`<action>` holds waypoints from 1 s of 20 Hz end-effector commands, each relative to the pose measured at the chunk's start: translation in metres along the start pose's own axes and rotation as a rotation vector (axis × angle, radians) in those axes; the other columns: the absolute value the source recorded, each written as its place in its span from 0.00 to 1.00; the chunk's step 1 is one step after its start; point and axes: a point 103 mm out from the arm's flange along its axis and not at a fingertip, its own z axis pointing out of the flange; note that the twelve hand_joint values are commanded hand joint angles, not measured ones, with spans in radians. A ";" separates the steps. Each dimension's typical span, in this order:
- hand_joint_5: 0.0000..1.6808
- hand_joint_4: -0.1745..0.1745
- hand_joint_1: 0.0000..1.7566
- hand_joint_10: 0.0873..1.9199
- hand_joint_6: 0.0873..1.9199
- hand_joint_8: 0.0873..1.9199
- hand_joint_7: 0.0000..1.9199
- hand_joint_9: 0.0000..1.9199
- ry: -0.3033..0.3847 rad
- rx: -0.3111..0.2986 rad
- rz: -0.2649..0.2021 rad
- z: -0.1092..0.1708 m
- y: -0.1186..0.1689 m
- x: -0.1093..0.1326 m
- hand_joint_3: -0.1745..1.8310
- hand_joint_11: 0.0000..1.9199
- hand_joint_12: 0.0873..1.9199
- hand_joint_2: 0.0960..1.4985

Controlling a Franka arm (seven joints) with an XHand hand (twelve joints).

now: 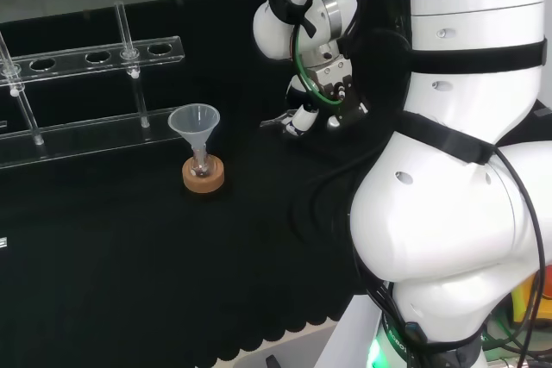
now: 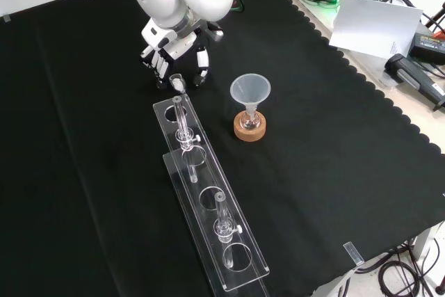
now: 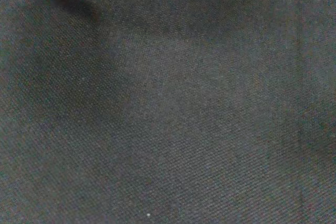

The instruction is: Pick up the weighing funnel.

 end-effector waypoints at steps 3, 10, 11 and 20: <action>0.42 0.57 0.40 0.26 0.00 0.29 0.44 0.34 0.022 -0.012 0.005 0.001 0.002 0.003 0.37 0.00 0.77 0.35; 0.45 0.59 0.41 0.23 0.01 0.28 0.48 0.38 0.028 -0.028 0.011 0.001 0.003 0.007 0.37 0.00 0.78 0.36; 0.45 0.60 0.42 0.22 0.02 0.28 0.49 0.39 0.031 -0.028 0.012 0.001 0.004 0.007 0.37 0.00 0.79 0.36; 0.51 0.70 0.43 0.16 0.18 0.26 0.55 0.45 0.036 -0.042 0.009 -0.001 0.008 0.009 0.36 0.00 0.81 0.38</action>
